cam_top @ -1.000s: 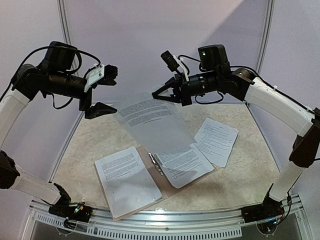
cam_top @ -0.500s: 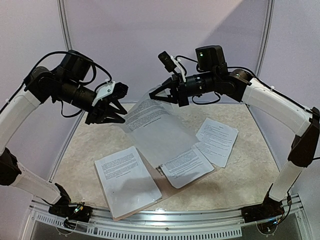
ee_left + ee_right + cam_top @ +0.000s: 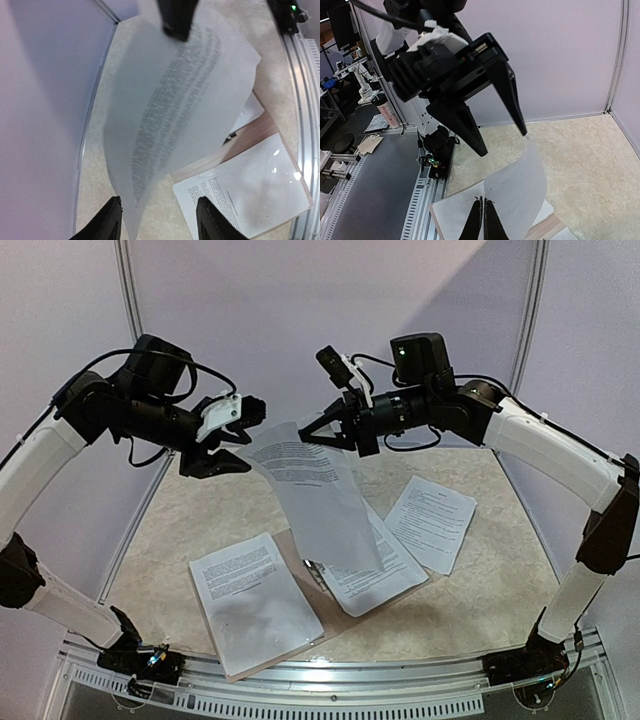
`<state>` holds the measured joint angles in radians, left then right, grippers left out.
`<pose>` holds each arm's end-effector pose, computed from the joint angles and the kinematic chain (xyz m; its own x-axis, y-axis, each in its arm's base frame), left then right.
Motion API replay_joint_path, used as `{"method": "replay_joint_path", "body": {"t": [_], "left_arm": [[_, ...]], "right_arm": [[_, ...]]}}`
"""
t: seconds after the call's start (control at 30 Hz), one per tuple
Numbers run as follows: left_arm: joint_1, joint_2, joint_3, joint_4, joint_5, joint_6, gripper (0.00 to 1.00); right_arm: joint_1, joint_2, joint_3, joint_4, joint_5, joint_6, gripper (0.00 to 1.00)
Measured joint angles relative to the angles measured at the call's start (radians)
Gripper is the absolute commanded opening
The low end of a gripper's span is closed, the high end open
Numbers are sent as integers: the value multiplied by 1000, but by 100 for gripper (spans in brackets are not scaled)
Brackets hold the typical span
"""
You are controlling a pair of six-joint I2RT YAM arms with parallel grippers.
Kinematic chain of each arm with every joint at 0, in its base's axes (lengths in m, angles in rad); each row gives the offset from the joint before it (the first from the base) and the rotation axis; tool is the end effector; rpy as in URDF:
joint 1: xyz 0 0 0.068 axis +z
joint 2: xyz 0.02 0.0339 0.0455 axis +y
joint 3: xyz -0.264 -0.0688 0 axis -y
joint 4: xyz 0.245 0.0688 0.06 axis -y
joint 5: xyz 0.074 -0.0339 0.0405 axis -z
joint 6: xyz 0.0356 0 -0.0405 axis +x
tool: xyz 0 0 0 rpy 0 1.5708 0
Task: Put the files into the folder
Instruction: Pass from the right arm to the left
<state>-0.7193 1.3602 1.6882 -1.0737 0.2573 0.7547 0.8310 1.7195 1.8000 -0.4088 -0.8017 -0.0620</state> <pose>0.1874 -0.1762 0.4338 0.1610 0.7397 -0.6534 0.9163 0.1340 0.3775 0.2454 0.3068 0.4223 -0.1567 -0.2356 -0.9591 -0.9838 -0.0482 0.1726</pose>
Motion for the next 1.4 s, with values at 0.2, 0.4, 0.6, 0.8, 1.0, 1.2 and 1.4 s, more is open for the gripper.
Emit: {"method": "replay_joint_path", "body": {"t": [0.2,0.4,0.6,0.8,1.0,1.2,1.4], "left_arm": [[-1,54,64,45,-76,11,58],[-8,71,40,51,-62,3,27],[-12,84,35,47,-8,1,22],[-13,84,43,42,3,-3,40],[-13,98,118,47,-45,0,53],[-14,122,136,62,-39,-5,70],[-17,162,128,40,60,-2,20]], "right_arm": [[0,0,-6,5,-4,0,0],[0,-3,-8,4,-2,-11,0],[0,-13,-10,-19,10,-41,0],[0,-28,-13,-54,14,-79,0],[0,-47,-13,-82,5,-105,0],[0,-52,-13,-96,3,-113,0],[0,-59,-21,-97,28,-125,0]]}}
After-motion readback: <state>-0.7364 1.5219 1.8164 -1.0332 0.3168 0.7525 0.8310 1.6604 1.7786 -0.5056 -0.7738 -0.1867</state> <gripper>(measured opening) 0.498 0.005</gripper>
